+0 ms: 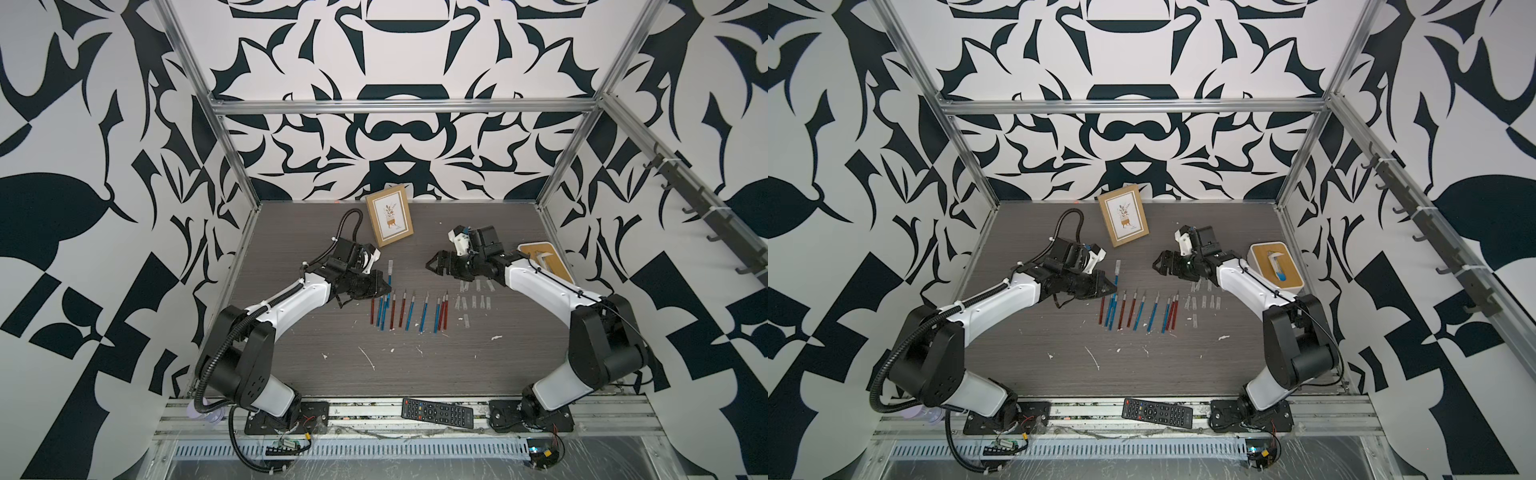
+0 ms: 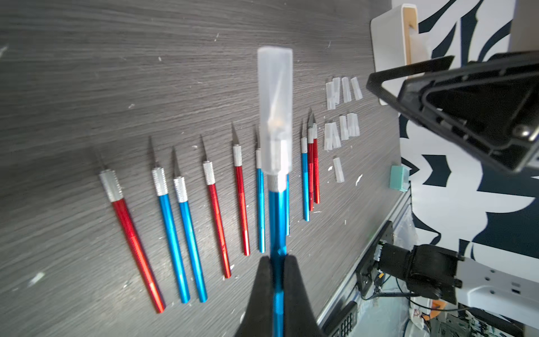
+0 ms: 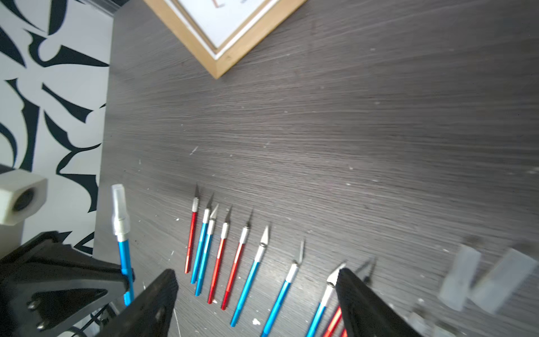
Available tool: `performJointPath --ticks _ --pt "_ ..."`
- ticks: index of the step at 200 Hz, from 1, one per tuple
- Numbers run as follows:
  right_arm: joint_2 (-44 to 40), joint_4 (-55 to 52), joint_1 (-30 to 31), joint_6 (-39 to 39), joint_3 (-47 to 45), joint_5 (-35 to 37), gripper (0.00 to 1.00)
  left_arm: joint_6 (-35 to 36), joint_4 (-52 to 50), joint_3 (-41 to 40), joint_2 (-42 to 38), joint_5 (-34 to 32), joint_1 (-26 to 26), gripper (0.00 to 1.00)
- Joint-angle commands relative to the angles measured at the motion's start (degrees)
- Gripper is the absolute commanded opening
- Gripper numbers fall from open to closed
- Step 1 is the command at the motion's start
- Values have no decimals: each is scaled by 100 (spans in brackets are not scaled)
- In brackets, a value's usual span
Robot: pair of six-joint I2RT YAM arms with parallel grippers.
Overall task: Remove protective caps from carving knives
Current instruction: Pick up the carving knife from the center of the board, then remove the protective sleeve from the carving knife.
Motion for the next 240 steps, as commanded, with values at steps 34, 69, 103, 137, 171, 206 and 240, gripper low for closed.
performJointPath --ticks 34,69,103,137,171,206,240 --pt "453 1032 510 393 587 -445 79 -210 336 -17 118 267 -123 0" --pt "750 1347 625 581 749 -650 64 -206 327 -1 118 262 -150 0" --pt "956 1553 723 751 855 -766 54 -158 283 22 136 232 -163 0" --pt "1103 1809 826 949 895 -852 50 -149 273 27 173 219 -178 0" --pt "1235 1955 926 1078 925 -907 47 -136 257 28 170 172 -181 0" --pt "1330 1973 1021 1146 922 -902 44 -96 196 51 130 102 -184 0" --pt "1352 2081 1066 1218 808 -876 37 -81 169 85 155 94 -181 0"
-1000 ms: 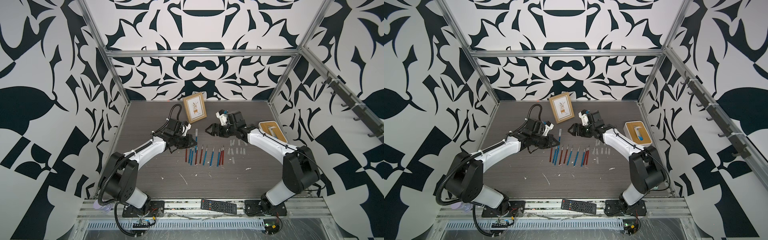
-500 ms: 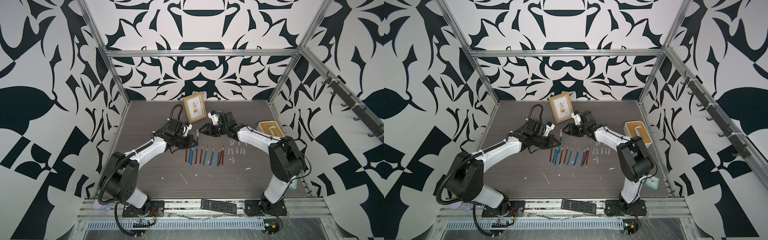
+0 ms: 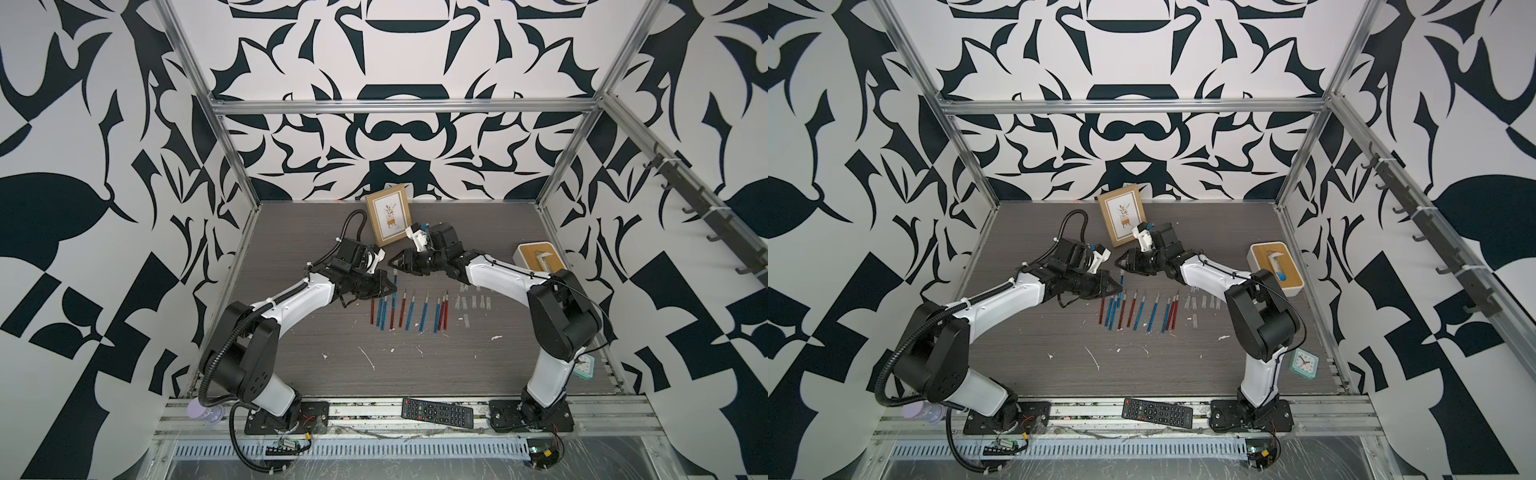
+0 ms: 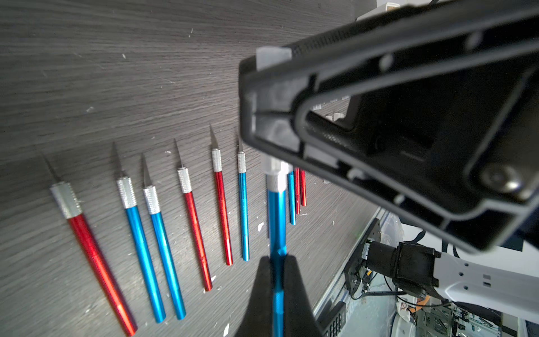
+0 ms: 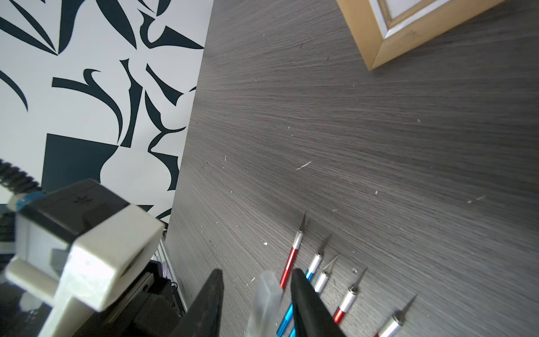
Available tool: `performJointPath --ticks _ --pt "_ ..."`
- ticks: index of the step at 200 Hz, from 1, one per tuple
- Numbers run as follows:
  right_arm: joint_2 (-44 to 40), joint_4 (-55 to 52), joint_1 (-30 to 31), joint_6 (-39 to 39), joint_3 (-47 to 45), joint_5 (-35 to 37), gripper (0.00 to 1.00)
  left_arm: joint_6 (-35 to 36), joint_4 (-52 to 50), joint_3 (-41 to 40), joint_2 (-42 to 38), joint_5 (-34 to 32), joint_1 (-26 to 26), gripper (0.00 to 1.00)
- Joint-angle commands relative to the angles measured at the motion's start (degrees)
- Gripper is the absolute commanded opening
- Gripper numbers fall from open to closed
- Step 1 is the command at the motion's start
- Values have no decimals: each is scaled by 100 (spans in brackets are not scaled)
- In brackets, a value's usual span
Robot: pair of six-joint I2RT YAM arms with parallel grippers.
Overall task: Remove protective caps from carving knives
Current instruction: Remove the protective sleeve from the carving knife.
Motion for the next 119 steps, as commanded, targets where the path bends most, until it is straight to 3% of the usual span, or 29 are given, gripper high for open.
performJointPath --ticks 1,64,119 --pt "-69 268 49 80 67 -46 37 69 -63 87 8 -32 -11 0" --pt "-78 539 64 316 -148 -22 19 82 -98 93 18 -139 -11 0" --pt "-104 748 68 469 -336 49 12 86 -124 86 7 -157 -10 0"
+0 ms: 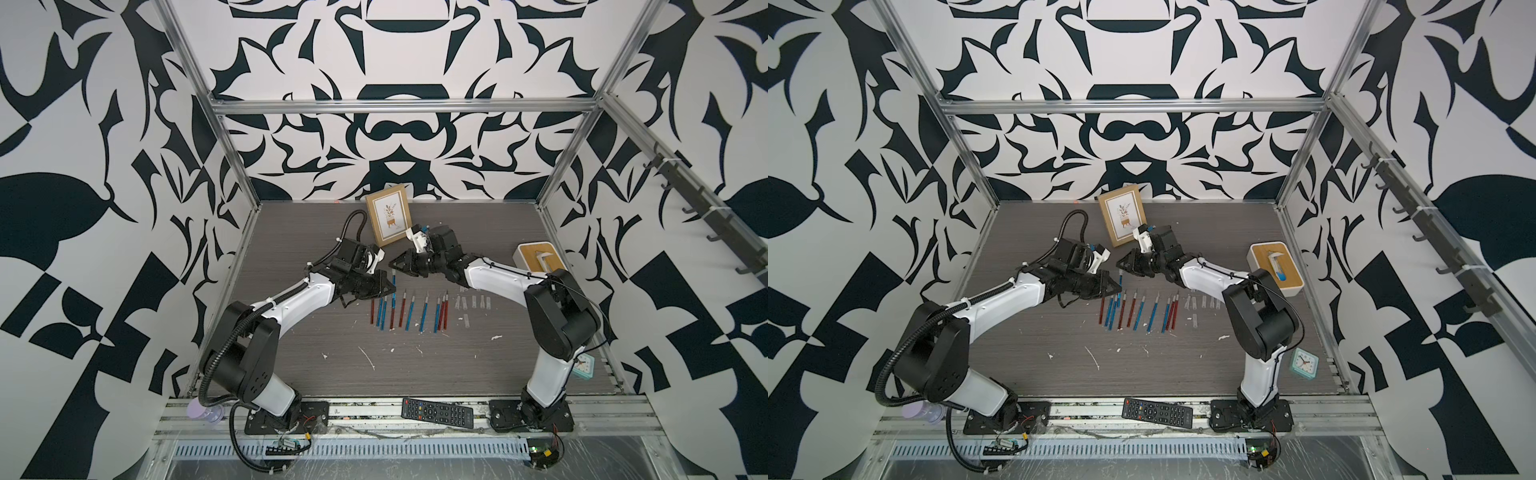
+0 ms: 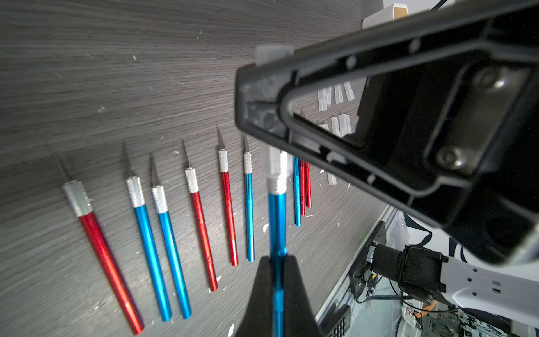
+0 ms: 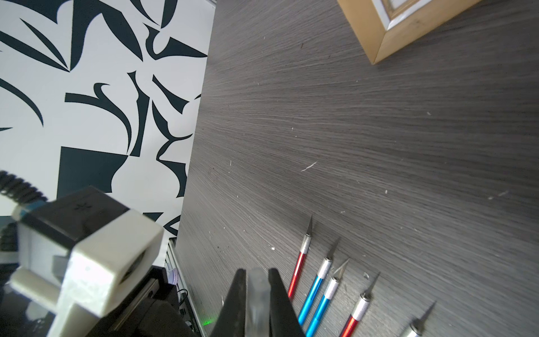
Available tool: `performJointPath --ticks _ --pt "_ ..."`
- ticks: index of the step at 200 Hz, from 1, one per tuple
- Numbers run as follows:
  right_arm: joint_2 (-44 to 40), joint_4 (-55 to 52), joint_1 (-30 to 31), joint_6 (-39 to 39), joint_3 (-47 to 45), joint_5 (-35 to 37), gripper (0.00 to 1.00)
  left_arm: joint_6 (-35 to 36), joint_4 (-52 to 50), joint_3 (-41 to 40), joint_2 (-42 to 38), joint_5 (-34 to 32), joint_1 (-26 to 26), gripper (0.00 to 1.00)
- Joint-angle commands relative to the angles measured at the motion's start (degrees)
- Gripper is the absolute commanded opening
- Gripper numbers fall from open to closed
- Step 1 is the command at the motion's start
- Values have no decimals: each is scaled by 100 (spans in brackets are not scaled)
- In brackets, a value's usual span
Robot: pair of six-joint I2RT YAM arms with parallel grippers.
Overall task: Remove protective caps from carving knives
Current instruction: Remove the protective sleeve from the carving knife.
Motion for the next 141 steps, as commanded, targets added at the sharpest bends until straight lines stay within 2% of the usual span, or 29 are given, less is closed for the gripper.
performJointPath --ticks 1,141 --pt "-121 243 29 36 -84 53 12 85 -76 88 8 -28 -15 0" --pt "282 415 -26 40 521 141 8 441 -944 -174 -368 -513 -31 0"
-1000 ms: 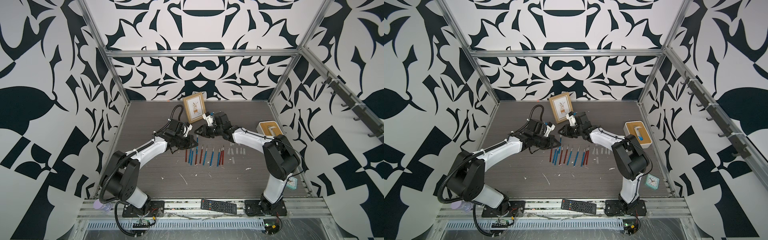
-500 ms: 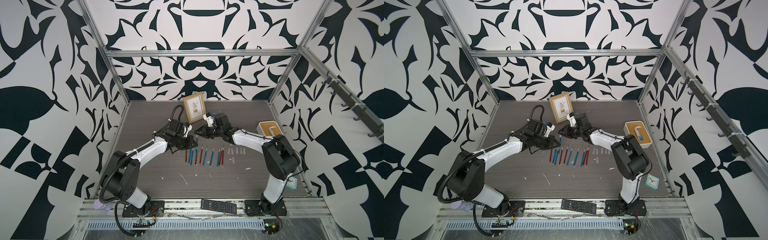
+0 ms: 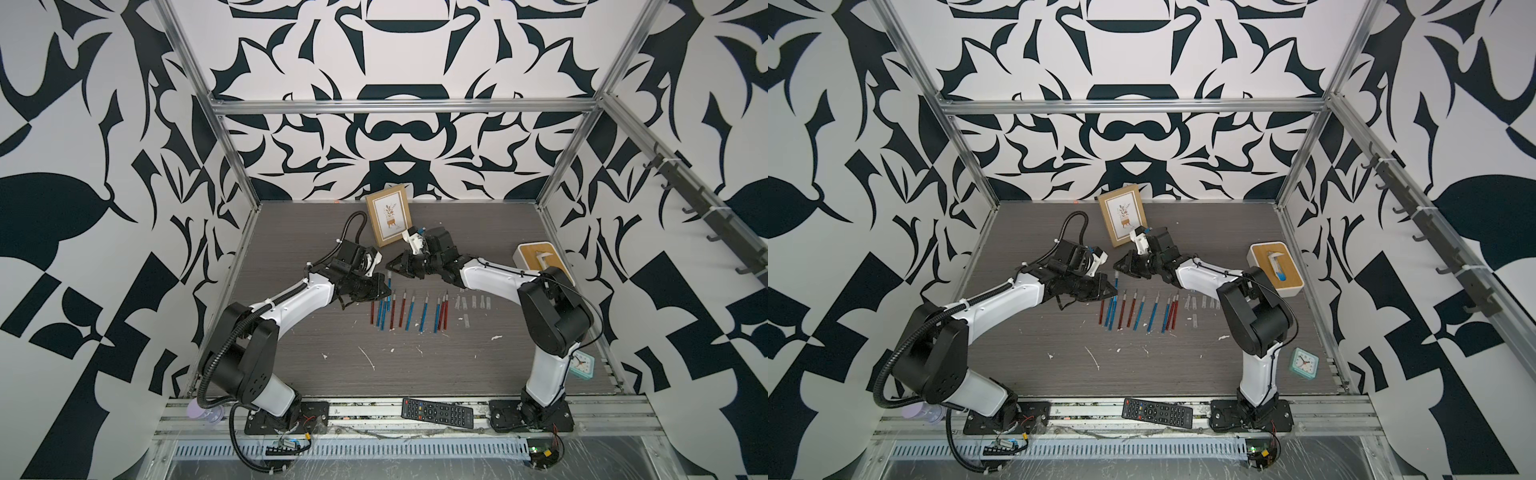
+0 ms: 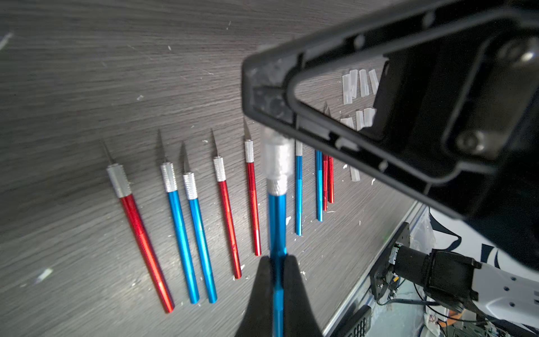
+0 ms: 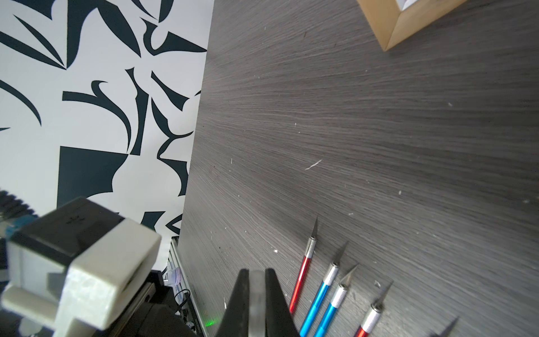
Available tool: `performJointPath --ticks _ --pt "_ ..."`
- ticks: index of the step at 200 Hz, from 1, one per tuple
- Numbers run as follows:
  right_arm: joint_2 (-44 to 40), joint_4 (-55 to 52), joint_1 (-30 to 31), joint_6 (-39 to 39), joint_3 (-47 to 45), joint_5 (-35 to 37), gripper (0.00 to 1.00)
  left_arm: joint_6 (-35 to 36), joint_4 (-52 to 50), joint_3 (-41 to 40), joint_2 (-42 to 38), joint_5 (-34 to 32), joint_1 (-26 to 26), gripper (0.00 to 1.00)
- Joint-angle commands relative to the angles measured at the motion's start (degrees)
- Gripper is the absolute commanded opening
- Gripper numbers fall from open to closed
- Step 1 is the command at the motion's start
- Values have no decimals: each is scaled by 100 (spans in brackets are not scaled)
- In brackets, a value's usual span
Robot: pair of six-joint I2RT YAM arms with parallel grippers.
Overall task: Remove protective caps from carving knives
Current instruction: Remove the protective sleeve from the carving knife.
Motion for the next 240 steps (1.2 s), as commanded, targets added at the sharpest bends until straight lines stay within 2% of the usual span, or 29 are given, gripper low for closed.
performJointPath --ticks 1,100,240 --pt "9 321 -61 -67 331 196 8 123 -510 -165 -277 -56 -21 0" --pt "267 494 -109 -13 637 223 8 148 -835 -358 -441 27 -35 0" --pt "137 585 -438 -21 589 181 7 197 -917 -376 -360 278 -123 0"
